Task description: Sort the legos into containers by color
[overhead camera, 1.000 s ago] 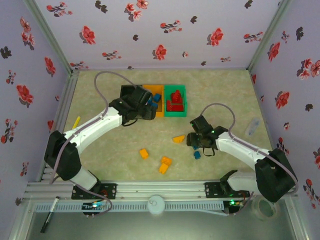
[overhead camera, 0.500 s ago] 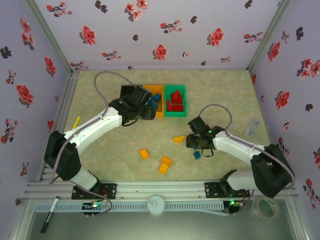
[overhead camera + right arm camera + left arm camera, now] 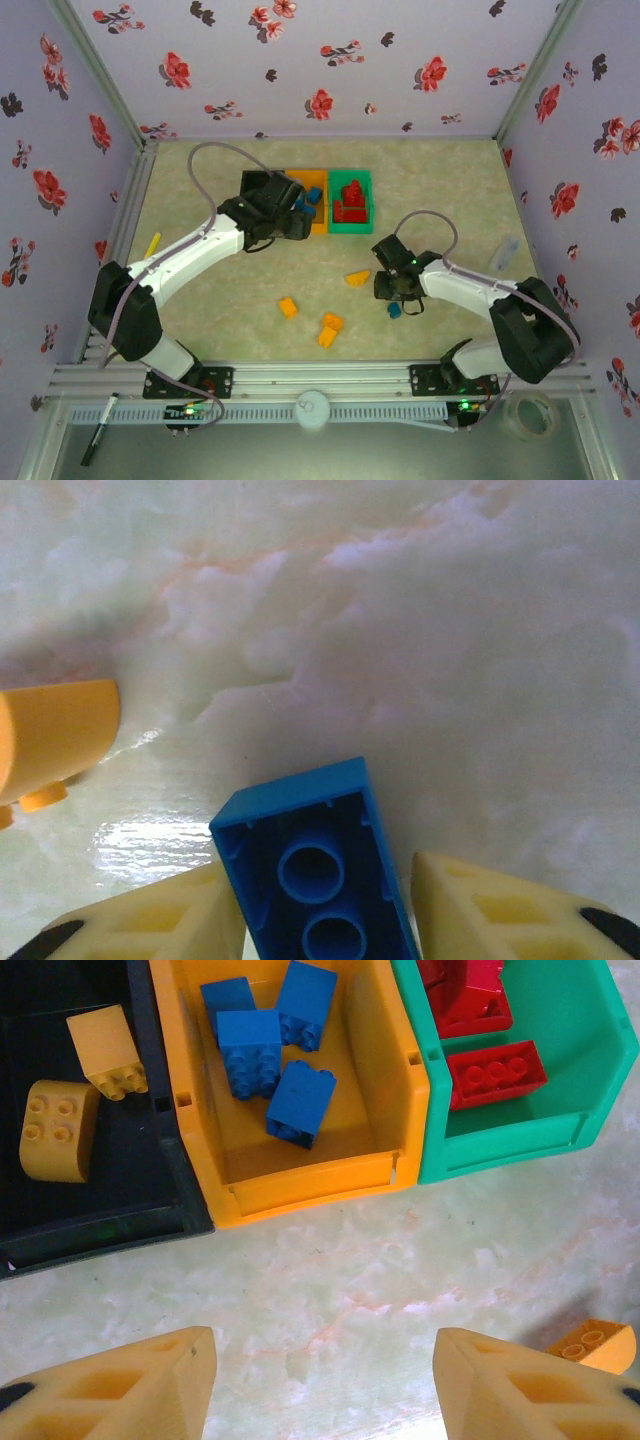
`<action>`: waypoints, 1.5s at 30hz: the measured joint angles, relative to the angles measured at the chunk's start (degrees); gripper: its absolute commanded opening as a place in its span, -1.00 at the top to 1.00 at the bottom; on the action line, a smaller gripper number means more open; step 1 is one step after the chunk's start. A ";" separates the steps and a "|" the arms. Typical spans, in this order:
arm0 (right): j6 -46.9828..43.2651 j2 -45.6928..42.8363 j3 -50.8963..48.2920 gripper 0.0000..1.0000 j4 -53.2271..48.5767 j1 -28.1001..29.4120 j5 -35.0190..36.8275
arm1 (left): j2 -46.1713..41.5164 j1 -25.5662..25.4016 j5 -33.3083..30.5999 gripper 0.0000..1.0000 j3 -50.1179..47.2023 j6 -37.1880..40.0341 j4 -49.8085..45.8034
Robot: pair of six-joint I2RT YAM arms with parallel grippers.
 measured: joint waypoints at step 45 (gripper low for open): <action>-9.64 45.29 70.01 -0.11 0.44 -0.26 -4.07 | -5.73 0.00 -0.83 -0.16 -6.54 -0.92 -1.22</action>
